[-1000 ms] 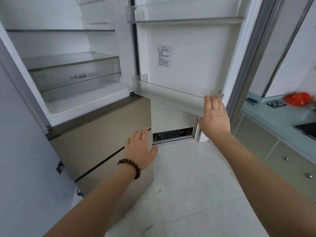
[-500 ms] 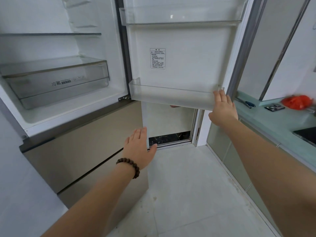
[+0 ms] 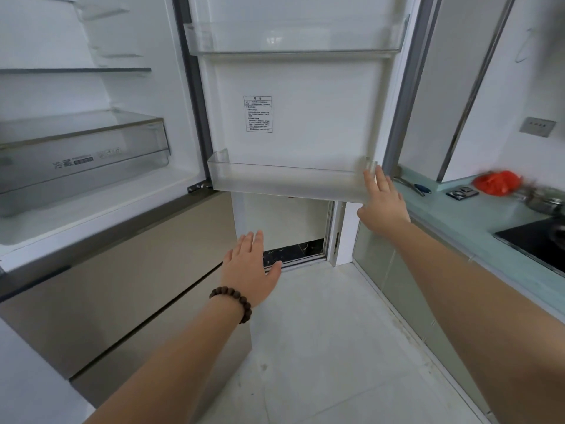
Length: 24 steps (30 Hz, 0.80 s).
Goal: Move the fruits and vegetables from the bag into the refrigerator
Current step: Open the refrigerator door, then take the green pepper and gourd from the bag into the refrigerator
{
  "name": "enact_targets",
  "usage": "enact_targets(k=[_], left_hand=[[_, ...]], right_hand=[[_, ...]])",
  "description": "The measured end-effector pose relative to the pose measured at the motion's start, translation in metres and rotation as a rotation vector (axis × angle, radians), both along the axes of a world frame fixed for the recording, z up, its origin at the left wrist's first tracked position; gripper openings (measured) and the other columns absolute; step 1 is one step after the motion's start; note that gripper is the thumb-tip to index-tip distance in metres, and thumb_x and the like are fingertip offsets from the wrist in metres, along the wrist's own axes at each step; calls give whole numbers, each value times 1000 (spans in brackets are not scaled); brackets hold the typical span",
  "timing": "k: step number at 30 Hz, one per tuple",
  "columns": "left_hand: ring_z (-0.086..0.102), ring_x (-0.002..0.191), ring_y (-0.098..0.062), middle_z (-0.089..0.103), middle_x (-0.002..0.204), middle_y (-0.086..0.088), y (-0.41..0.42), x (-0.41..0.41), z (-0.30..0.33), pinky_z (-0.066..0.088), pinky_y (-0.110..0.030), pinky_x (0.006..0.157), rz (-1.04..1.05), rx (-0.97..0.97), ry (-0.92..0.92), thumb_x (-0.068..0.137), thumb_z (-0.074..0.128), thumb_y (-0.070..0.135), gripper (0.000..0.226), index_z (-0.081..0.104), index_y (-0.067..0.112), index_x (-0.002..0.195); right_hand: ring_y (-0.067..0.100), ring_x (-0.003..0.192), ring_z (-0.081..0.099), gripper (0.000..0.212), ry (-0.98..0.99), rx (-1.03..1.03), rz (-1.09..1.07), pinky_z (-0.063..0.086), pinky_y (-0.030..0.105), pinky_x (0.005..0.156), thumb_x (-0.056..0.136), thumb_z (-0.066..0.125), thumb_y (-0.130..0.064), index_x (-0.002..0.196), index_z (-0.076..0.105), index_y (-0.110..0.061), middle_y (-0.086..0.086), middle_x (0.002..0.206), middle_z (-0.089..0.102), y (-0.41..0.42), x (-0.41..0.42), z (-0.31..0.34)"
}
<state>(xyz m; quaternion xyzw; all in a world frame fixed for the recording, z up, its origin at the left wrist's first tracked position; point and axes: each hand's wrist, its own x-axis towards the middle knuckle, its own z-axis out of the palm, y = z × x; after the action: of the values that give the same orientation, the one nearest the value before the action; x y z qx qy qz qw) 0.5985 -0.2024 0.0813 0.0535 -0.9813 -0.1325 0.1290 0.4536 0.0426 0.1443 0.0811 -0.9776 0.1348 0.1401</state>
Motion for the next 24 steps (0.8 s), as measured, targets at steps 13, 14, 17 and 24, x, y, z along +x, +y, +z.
enact_targets(k=[13, 14, 17, 24], left_hand=[[11, 145, -21, 16, 157, -7, 50, -15, -26, 16, -41, 118, -367, 109, -66, 93, 41, 49, 74, 11, 13, 150], [12, 145, -22, 17, 157, -8, 55, -13, -30, 17, -41, 117, -399, 115, -71, 92, 42, 49, 74, 12, 13, 149], [18, 143, -24, 23, 155, -10, 74, -4, -41, 24, -43, 114, -511, 111, -79, 91, 45, 47, 73, 17, 10, 148], [23, 140, -24, 29, 150, -10, 135, 35, -65, 27, -42, 111, -793, 86, -133, 91, 46, 45, 70, 21, 8, 145]], right_hand=[[22, 146, -1, 69, -154, -155, -259, 13, 43, 118, 87, 52, -21, 147, 19, -19, 3, 159, 0, 27, 135, -92], [22, 146, 0, 68, -164, -167, -290, 14, 42, 118, 87, 52, -23, 147, 20, -19, 4, 159, 2, 28, 148, -99], [21, 146, 1, 66, -187, -209, -390, 13, 40, 119, 89, 49, -27, 147, 19, -21, 2, 159, 4, 32, 187, -118], [20, 147, 2, 63, -143, -310, -683, 13, 39, 119, 91, 49, -26, 147, 22, -20, 2, 159, 9, 55, 288, -139]])
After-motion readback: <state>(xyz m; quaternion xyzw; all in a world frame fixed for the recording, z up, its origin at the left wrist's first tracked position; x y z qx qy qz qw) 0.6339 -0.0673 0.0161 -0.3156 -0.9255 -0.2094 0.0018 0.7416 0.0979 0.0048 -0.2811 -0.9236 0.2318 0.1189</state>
